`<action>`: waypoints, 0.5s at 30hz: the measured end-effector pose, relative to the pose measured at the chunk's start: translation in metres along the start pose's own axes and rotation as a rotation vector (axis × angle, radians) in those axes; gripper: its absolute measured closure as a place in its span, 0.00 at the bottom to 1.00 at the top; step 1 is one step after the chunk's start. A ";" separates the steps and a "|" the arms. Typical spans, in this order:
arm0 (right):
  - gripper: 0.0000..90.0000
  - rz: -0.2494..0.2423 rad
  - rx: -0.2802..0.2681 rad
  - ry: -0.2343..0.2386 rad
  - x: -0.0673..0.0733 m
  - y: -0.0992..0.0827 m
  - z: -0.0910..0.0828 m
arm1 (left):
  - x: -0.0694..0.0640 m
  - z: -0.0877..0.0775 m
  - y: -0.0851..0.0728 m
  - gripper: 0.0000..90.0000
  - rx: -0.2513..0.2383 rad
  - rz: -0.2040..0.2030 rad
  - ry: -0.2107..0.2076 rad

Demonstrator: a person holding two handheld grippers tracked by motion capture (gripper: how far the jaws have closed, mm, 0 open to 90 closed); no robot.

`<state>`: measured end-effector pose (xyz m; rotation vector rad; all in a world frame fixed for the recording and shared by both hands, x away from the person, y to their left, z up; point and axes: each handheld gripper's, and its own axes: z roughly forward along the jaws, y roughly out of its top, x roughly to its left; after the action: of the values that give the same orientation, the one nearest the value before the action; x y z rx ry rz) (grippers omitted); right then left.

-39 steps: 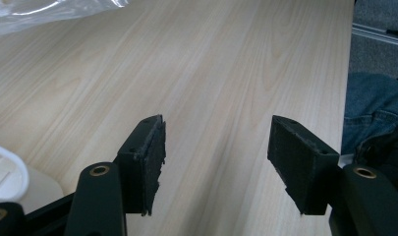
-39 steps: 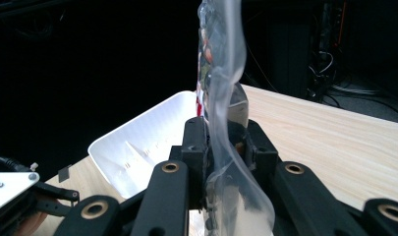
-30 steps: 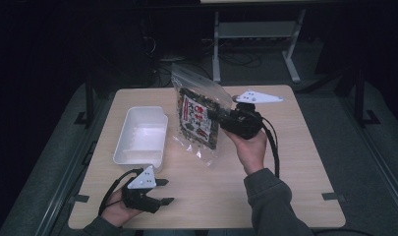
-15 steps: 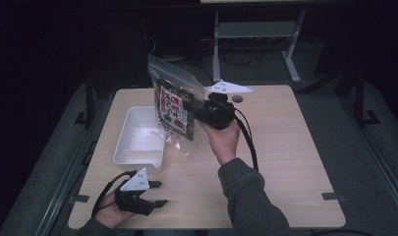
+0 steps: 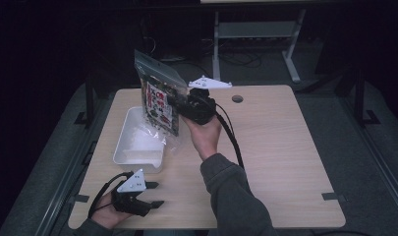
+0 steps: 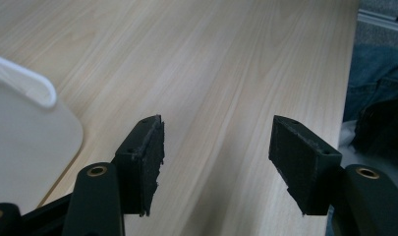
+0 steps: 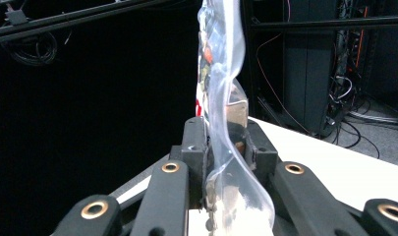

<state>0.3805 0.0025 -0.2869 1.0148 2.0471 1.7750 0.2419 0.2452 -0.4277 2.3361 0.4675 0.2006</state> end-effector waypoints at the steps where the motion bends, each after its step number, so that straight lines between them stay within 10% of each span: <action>1: 0.83 0.002 0.001 0.001 0.002 0.000 0.005 | 0.001 0.000 -0.001 0.42 0.002 0.000 0.000; 15: 0.83 -0.006 -0.001 0.006 0.013 0.004 0.036 | 0.006 -0.007 -0.009 0.40 -0.007 -0.016 -0.001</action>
<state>0.3935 0.0388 -0.2883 1.0030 2.0508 1.7775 0.2432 0.2576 -0.4286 2.3253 0.4843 0.1933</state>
